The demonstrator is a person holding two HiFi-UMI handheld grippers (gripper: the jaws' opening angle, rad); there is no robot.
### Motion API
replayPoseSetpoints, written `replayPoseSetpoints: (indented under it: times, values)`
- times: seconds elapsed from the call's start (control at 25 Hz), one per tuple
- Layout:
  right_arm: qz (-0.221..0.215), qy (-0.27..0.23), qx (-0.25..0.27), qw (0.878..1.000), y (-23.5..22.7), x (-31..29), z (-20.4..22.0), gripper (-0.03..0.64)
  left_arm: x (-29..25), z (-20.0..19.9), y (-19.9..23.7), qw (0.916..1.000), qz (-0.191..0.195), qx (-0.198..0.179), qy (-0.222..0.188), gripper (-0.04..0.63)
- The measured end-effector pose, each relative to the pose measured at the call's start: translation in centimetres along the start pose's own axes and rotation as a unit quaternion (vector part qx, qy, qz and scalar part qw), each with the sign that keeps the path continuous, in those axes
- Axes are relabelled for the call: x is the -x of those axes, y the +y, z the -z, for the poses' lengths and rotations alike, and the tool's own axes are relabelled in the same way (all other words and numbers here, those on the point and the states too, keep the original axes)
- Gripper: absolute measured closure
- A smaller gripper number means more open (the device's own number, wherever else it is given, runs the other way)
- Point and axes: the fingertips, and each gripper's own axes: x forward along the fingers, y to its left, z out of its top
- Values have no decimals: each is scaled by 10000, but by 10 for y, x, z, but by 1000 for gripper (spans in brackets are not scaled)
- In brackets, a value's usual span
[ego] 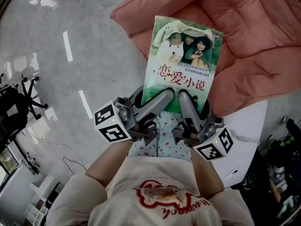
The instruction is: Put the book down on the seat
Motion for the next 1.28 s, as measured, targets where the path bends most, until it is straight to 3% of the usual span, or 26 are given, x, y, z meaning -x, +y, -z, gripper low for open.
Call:
replayPoseSetpoints:
  times: [0.52, 1.28]
  values:
    - [210, 144, -197, 9995, -10, 1, 8, 462, 1, 6, 10, 9996, -171, 215, 76, 495]
    - [435, 190, -523, 9975, -68, 24, 47, 462, 1, 54, 62, 9984, -398, 334, 244, 495]
